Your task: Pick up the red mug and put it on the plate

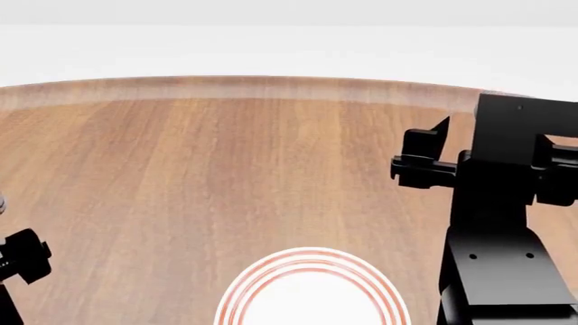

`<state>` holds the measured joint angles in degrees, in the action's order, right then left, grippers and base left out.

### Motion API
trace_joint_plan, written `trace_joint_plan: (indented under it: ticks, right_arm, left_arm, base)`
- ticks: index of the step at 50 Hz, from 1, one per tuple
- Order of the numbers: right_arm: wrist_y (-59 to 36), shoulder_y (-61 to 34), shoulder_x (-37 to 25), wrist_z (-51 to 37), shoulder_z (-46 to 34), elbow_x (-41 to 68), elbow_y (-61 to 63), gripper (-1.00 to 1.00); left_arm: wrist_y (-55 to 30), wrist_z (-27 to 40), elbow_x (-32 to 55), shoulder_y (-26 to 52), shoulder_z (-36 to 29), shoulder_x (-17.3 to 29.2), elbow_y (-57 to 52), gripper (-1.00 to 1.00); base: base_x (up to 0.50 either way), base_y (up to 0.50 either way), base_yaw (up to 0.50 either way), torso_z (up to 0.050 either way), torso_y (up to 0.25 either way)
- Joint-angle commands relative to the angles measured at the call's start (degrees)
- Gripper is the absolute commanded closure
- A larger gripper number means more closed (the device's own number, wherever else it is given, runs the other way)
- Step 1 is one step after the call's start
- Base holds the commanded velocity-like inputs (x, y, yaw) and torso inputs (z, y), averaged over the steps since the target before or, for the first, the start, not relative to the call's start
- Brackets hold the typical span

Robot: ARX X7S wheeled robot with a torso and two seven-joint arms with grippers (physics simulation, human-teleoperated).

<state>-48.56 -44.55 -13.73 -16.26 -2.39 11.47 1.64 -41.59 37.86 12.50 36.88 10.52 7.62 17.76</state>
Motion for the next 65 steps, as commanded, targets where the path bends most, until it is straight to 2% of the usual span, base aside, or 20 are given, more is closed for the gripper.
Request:
trace_joint_plan:
  ticks: [1,21,48,65]
  right_arm:
    - [0.2,0.0,0.0,-0.2,-0.2,0.2,-0.4,-1.00]
    - [1.1,0.3,-0.1,-0.3,-0.3,0.6,-1.3,-1.00]
    - [2.1,0.9,-0.2,-0.5,-0.7,1.2,-2.3,-1.00]
    - [3.0,1.5,-0.2,-0.6,-0.7,1.6,-2.8,-1.00]
  left_arm:
    - [1.9,-0.8,1.1,1.8,1.0,0.4,7.7,-1.00]
    - [7.0,-1.7,1.3,5.6,1.7,1.5,20.4,-1.00]
    - [19.6,-4.3,-0.2,14.1,1.4,3.7,46.0,-1.00]
    - [21.4,-4.7,0.8,18.5,3.1,5.2,56.4,-1.00]
  base:
    - [0.00,0.00,0.00,0.000,0.000]
    - [0.00,0.00,0.00,0.000,0.000]
    - [0.00,0.00,0.00,0.000,0.000]
    - [0.00,0.00,0.00,0.000,0.000]
